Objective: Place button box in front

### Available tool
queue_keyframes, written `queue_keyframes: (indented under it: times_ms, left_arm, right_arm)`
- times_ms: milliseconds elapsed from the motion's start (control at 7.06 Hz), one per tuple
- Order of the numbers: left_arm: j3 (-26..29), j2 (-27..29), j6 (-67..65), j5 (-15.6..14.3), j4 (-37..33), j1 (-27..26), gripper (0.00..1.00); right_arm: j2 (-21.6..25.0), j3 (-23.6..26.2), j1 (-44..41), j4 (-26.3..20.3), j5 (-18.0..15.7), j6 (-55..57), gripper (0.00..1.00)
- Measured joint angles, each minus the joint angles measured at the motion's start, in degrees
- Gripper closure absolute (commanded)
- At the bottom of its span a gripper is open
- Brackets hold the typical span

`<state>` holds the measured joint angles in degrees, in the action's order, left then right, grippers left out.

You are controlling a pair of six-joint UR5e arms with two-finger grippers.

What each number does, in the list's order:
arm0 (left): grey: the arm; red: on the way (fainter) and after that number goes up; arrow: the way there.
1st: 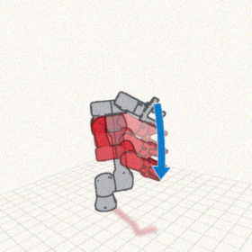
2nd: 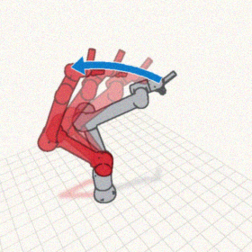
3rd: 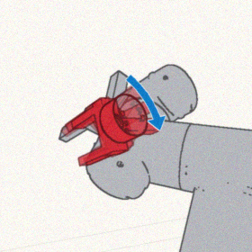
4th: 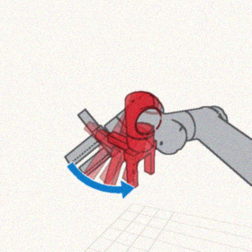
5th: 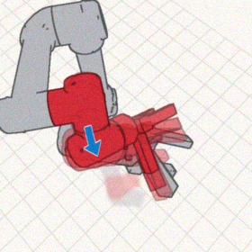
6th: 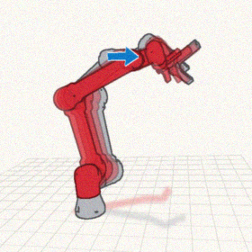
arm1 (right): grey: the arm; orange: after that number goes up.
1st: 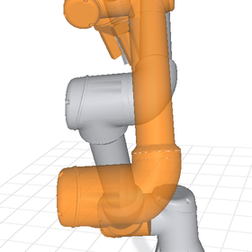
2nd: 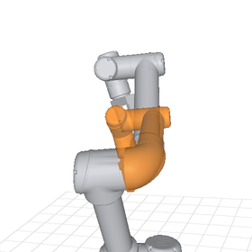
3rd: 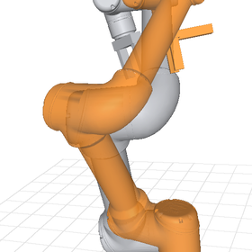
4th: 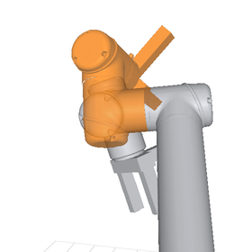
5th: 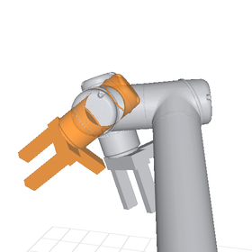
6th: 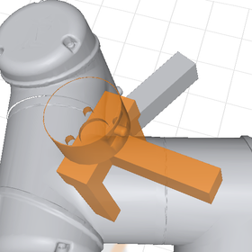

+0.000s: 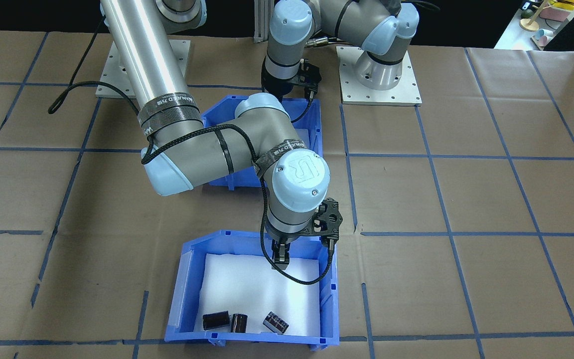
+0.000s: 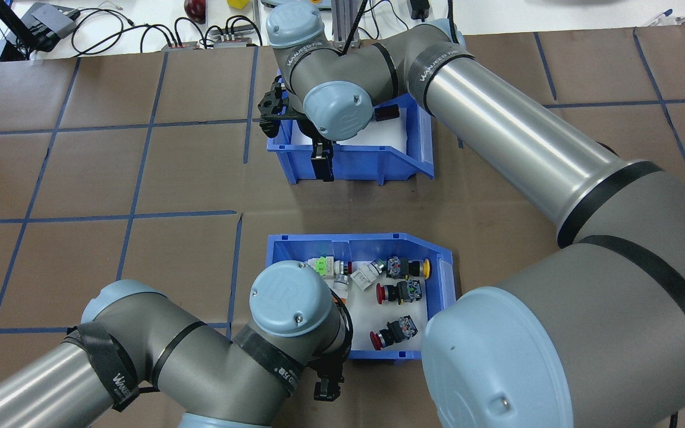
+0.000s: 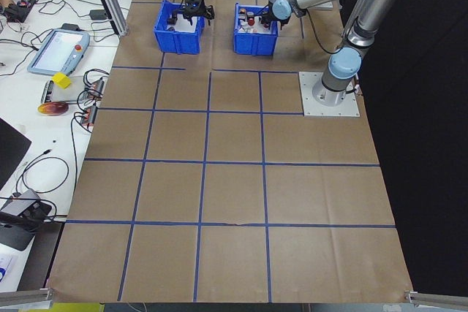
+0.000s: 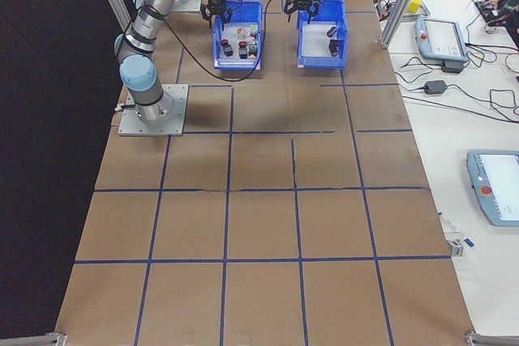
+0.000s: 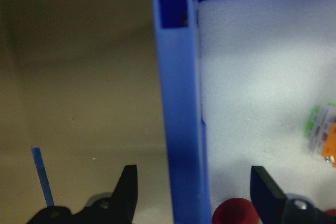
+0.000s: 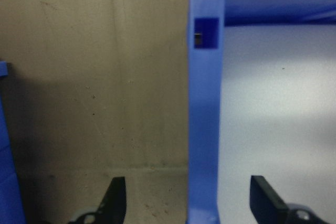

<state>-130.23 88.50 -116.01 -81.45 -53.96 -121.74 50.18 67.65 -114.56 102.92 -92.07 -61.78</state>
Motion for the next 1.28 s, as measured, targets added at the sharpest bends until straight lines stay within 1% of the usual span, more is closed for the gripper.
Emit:
queue_keyframes:
  times_ms: [142,283,425,567,850,992,1133,1275]
  left_arm:
    - [0.0,0.0,-0.5,1.3,0.4,0.0,0.92]
    - [0.0,-0.1,-0.8,2.6,1.0,-0.1,0.98]
    - [-0.1,-0.3,-1.0,3.3,1.4,-0.1,1.0]
    - [-0.1,-0.4,-1.1,3.5,1.6,-0.1,1.0]
    - [0.1,-1.7,-1.3,3.5,1.5,-0.2,1.0]
    - [0.1,-3.4,-1.0,2.7,1.0,-0.3,1.0]
    - [0.3,-5.1,0.0,0.9,0.1,0.1,1.0]
    - [0.4,-6.1,1.8,-1.2,-0.4,0.8,1.0]
  right_arm:
    - [0.1,0.0,0.1,0.2,-0.1,0.1,0.83]
    - [0.2,-0.1,0.1,0.3,-0.1,0.2,0.93]
    - [0.4,-0.3,0.2,0.3,-0.2,0.2,0.94]
    - [1.0,-0.8,0.5,0.3,-0.6,0.2,0.94]
    - [3.8,-1.7,2.2,-0.9,-2.8,-0.1,0.95]
    - [6.0,-1.5,4.7,-2.6,-3.3,-1.7,0.95]
    - [8.6,-0.6,8.4,-4.5,-3.5,-5.3,0.95]
    - [11.5,1.5,12.3,-5.6,-3.6,-9.2,0.95]
